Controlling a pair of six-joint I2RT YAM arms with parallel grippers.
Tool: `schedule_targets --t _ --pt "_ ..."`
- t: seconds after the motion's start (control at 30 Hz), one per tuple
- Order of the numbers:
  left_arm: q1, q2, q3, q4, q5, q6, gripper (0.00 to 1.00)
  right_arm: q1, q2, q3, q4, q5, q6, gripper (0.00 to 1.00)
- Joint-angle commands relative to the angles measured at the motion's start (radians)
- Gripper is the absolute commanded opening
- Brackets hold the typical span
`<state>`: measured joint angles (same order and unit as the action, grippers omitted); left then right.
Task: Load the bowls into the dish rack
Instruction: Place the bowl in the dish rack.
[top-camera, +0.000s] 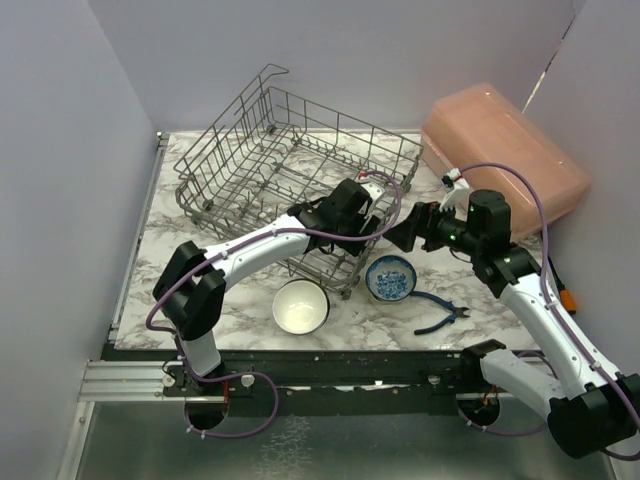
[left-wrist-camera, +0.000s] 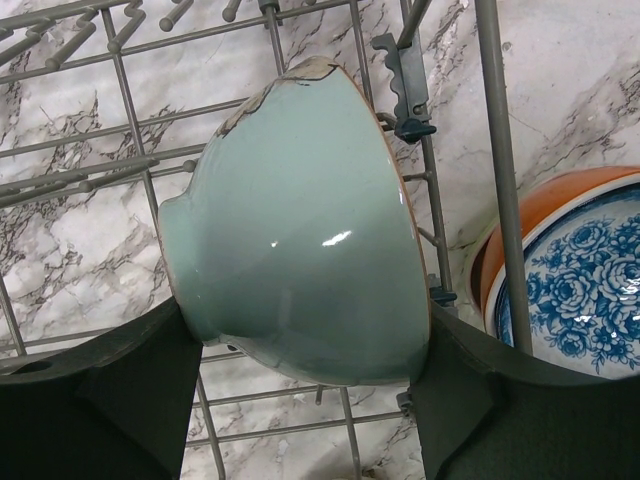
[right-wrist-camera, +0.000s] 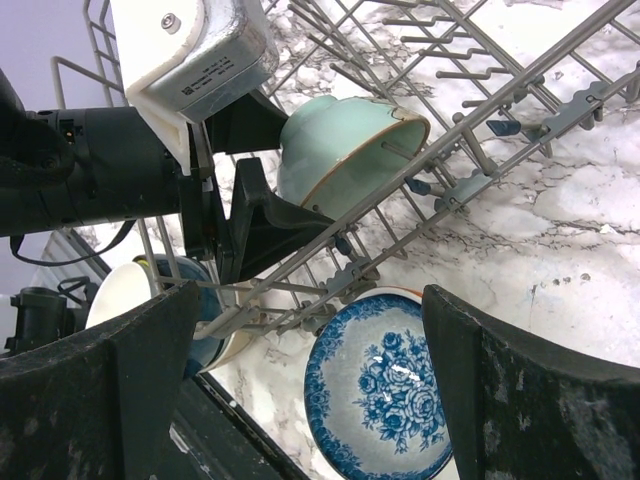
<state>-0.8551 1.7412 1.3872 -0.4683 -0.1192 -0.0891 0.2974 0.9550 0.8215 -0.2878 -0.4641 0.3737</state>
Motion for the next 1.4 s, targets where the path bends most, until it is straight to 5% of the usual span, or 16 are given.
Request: schedule_targets --t 0.0,0.17,0.4,0.77,0.87,1.37 --pt "-0.004 0.01 0.023 -0.062 0.009 -0.067 0.57 -0.004 -0.027 0.0 0.008 0.017 0.005 0.96" --pt "-0.005 -0.009 0.028 -0.062 0.004 -0.072 0.77 -0.004 -0.027 0.006 -0.002 0.017 -0.003 0.96" --pt "-0.004 -0.015 0.041 -0.061 0.006 -0.092 0.86 -0.004 -0.035 0.004 -0.006 0.014 -0.008 0.96" --pt "-0.004 -0.038 0.067 -0.055 0.015 -0.082 0.88 -0.004 -0.036 0.005 0.0 -0.02 -0.022 0.95" --pt "-0.004 -0.046 0.064 -0.045 0.019 -0.075 0.99 -0.004 -0.034 0.004 0.004 -0.023 -0.023 0.95" --pt "-0.004 -0.022 0.079 0.01 0.017 -0.032 0.95 -0.004 -0.019 0.008 0.012 -0.03 -0.021 0.95"
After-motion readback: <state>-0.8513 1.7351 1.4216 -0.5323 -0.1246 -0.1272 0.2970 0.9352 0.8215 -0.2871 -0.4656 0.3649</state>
